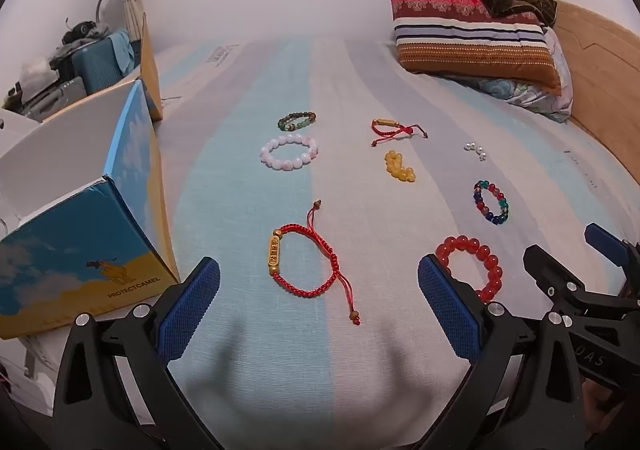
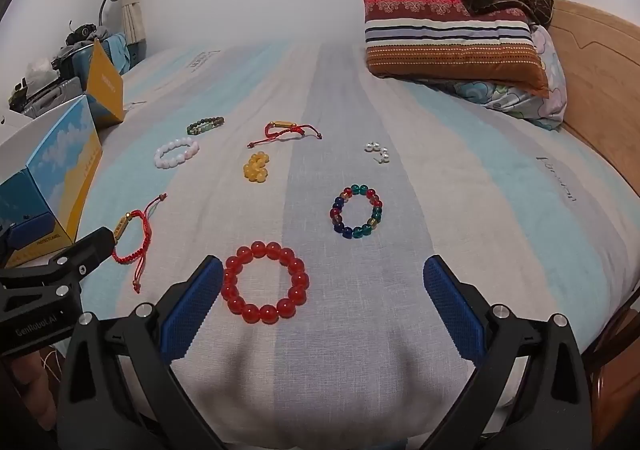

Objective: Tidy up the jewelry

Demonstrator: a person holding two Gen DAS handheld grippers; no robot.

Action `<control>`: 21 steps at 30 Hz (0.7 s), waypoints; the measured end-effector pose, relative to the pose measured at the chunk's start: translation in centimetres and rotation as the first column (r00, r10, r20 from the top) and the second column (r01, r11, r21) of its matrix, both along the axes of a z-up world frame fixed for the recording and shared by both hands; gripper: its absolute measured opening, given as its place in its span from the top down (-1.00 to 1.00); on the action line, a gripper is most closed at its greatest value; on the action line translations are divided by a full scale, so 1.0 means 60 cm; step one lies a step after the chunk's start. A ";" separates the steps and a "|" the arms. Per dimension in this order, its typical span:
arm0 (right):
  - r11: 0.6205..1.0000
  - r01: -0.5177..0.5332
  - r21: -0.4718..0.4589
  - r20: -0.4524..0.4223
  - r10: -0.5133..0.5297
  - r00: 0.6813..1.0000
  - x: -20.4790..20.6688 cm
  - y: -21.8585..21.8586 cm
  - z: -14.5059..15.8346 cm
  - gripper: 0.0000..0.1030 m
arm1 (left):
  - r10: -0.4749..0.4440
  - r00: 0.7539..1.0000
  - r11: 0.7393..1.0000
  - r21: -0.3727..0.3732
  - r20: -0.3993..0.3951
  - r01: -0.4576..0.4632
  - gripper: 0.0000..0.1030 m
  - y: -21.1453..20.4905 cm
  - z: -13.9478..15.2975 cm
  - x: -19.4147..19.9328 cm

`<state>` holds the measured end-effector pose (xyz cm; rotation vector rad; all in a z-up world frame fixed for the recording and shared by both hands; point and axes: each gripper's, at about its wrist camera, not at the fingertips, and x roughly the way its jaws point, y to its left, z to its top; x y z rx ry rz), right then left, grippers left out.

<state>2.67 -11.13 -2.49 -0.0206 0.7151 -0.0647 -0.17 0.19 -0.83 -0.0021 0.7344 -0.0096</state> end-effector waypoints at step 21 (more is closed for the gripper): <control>1.000 0.000 -0.001 0.003 0.000 1.000 0.001 0.001 -0.005 -0.86 | -0.001 1.000 1.000 -0.001 -0.001 0.001 -0.89 0.002 -0.006 0.003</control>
